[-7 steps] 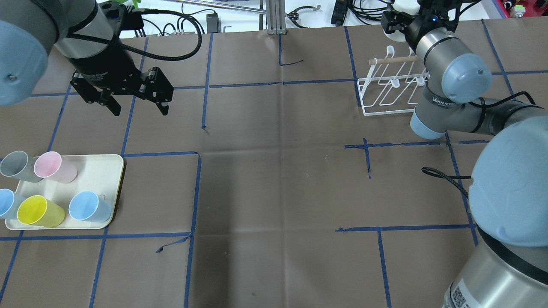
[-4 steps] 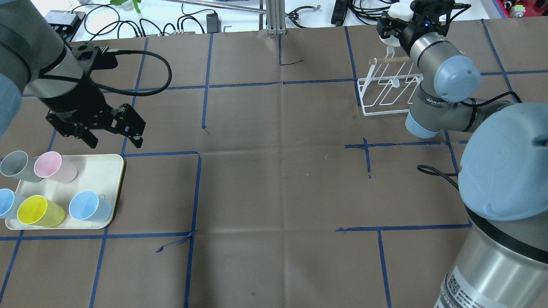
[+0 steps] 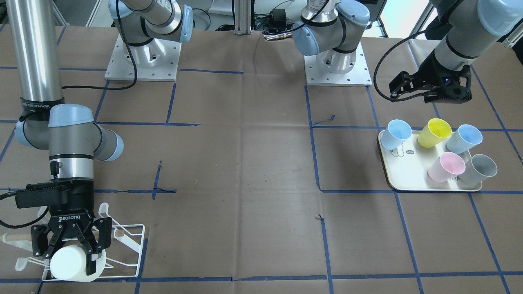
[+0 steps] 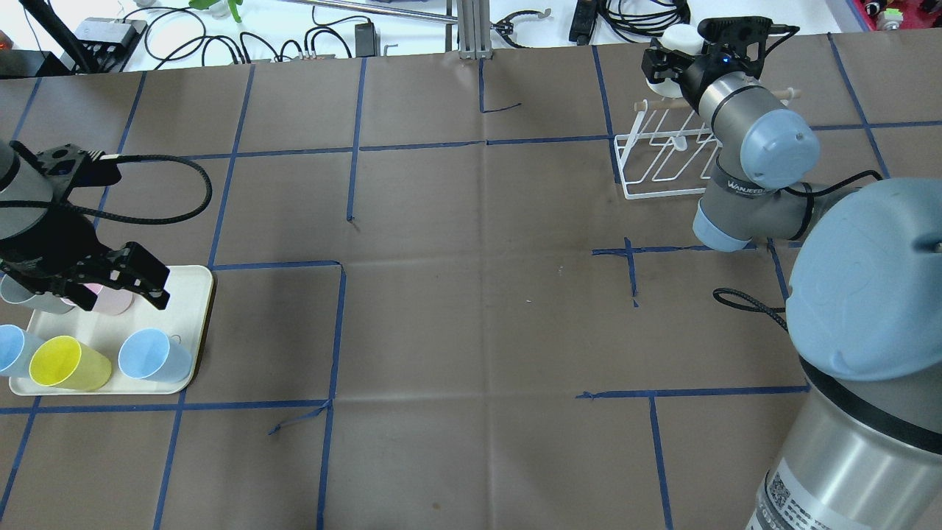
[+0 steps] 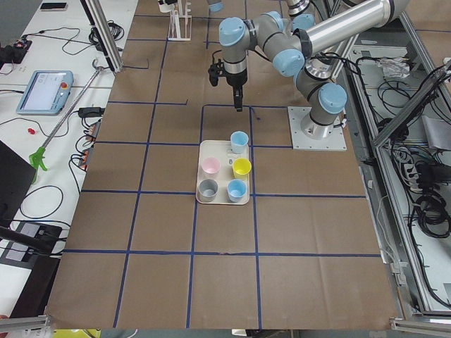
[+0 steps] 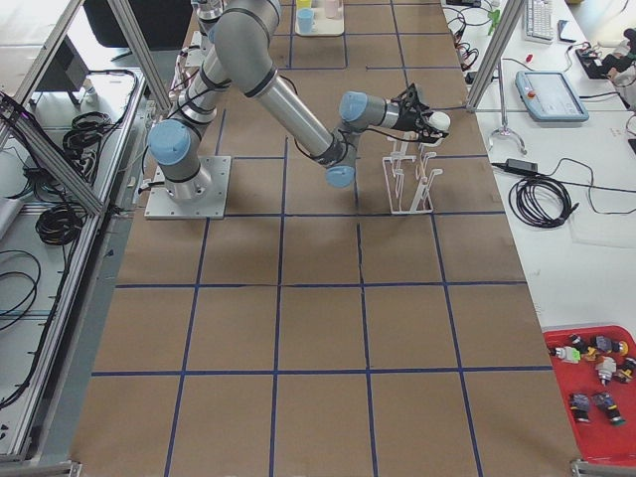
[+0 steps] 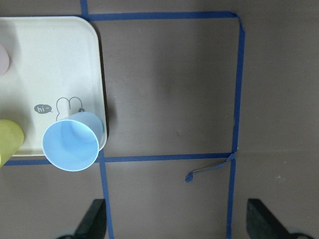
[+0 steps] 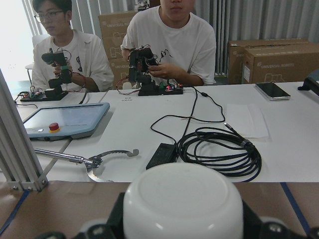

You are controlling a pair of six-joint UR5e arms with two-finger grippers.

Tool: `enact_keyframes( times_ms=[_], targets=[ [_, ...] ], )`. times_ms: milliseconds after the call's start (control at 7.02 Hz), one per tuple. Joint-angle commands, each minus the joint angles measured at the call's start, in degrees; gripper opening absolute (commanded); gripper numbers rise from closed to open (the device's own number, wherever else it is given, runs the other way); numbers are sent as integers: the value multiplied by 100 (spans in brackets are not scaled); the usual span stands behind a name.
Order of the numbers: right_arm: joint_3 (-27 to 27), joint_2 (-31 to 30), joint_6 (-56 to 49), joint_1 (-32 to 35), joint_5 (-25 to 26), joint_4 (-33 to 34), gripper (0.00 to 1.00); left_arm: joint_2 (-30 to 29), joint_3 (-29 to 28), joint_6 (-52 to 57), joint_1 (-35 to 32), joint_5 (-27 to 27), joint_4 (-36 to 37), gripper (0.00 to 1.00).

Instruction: Transfer IKEA cup to right arm and place on rack

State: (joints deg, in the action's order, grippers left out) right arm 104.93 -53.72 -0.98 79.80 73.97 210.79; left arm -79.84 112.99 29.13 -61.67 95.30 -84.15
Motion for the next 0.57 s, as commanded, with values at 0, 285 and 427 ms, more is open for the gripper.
enact_keyframes(
  times_ms=[0,285,427],
  targets=[
    [28,-16,36,0,-14,6,78,56,285,128,190,7,197,97],
    [45,-25,71,0,3,6,100,-109,329,49,172,-248,206,97],
    [54,-25,71,0,3,6,100,-136,416,57,172,-257,241,97]
  ],
)
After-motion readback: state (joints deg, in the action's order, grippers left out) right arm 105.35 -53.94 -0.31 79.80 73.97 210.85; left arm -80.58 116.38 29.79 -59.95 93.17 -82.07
